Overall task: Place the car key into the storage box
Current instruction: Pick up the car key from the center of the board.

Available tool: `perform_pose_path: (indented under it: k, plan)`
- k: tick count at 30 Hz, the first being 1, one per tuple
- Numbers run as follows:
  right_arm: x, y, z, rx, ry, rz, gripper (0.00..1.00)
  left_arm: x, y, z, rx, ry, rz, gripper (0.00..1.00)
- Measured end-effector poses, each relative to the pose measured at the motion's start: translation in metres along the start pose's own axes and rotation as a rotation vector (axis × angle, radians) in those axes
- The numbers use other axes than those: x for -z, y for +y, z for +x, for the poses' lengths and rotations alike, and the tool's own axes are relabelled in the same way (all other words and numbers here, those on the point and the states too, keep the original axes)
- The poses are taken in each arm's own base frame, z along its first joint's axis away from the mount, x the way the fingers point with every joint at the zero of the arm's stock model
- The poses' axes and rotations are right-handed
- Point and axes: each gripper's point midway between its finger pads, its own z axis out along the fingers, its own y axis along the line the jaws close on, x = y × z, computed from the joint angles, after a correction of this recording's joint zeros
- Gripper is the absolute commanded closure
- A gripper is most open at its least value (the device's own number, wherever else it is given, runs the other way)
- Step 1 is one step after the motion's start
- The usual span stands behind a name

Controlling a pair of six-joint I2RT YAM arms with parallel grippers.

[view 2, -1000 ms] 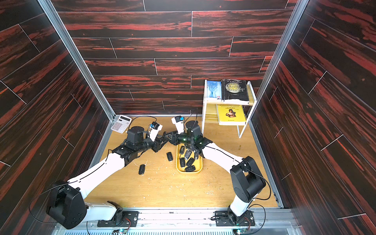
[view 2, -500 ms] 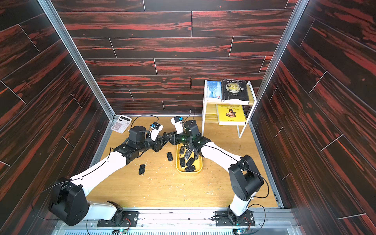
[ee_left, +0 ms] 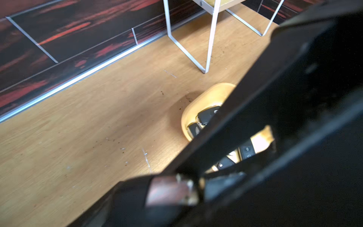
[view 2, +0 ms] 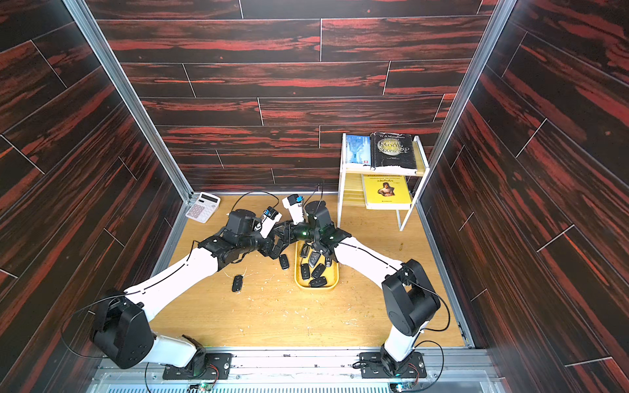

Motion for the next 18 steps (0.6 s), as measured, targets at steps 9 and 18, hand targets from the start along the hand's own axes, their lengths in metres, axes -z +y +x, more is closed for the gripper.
perform_pose_path:
  k: [9, 18]
  plan:
    - [0.001, -0.012, 0.004, -0.001, 0.007, 0.069, 1.0, 0.047, 0.019, -0.01, -0.005, -0.075, -0.154, 0.0]
    - [0.022, -0.023, -0.011, 0.019, -0.026, 0.153, 1.0, 0.085, 0.028, 0.013, 0.097, -0.007, -0.183, 0.0]
